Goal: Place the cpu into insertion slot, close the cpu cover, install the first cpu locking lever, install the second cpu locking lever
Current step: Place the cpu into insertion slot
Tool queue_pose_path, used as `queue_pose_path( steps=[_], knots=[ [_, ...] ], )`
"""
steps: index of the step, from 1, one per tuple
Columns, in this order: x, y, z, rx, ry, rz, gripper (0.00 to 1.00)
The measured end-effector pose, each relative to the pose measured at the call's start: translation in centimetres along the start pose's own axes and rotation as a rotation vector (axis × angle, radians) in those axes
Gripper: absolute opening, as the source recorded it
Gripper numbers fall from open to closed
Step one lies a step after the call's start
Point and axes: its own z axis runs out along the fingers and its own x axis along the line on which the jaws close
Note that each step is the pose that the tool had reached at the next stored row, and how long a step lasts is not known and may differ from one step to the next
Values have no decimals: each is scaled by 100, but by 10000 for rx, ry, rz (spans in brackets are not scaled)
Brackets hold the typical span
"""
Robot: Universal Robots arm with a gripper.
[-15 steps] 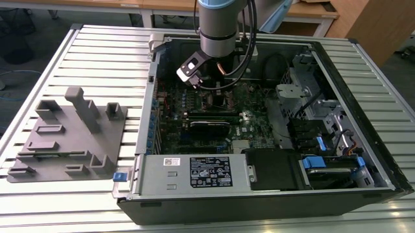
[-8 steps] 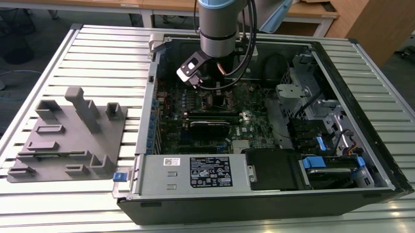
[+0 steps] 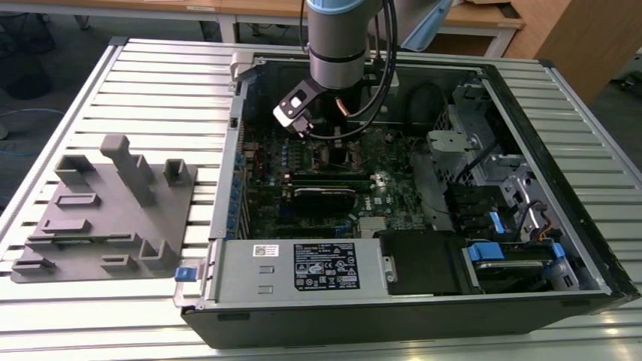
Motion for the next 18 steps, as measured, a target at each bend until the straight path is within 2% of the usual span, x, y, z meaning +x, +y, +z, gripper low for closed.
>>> queue_pose_path(
  steps=[5, 6, 11, 15, 18],
  knots=[
    [1, 0, 3, -4, 5, 1, 55],
    [1, 0, 3, -3, 4, 1, 62],
    [0, 1, -7, 1, -1, 0, 62],
    [0, 8, -87, -1, 2, 1, 62],
    [0, 17, -177, -2, 5, 1, 62]
  ],
)
